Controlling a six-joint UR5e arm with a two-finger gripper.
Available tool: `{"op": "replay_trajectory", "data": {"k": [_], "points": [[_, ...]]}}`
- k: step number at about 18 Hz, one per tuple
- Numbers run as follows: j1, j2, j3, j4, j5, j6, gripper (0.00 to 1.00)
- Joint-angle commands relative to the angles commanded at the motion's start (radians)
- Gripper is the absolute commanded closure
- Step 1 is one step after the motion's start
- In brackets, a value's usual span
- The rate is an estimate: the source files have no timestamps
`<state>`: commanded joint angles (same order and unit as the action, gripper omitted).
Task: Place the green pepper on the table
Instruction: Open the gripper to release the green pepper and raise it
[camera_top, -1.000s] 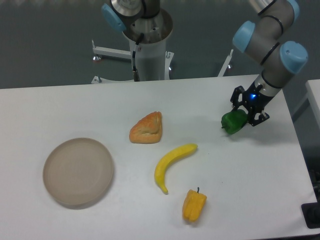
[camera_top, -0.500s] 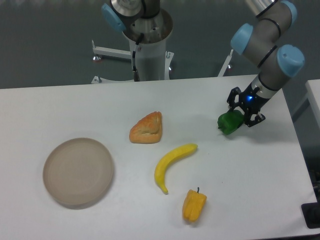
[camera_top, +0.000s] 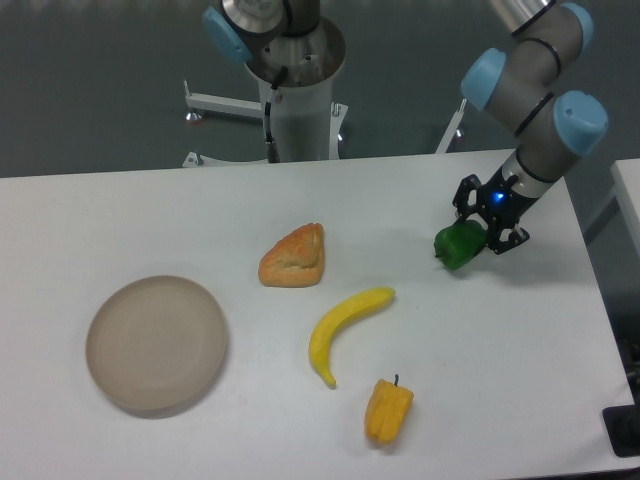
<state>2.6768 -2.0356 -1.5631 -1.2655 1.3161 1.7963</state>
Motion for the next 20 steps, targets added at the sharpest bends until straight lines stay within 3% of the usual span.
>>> {"op": "replay_trajectory", "data": {"k": [3, 5, 9, 15, 20], "points": [[0.000, 0.002, 0.008, 0.000, 0.000, -0.002, 0.12], [0.000, 0.003, 0.015, 0.002, 0.000, -0.003, 0.02], [-0.008, 0.003, 0.052, 0.000, 0.002, -0.038, 0.00], [-0.046, -0.020, 0.178, 0.005, 0.017, -0.115, 0.00], [-0.083, -0.052, 0.270, 0.002, 0.100, -0.149, 0.00]]}}
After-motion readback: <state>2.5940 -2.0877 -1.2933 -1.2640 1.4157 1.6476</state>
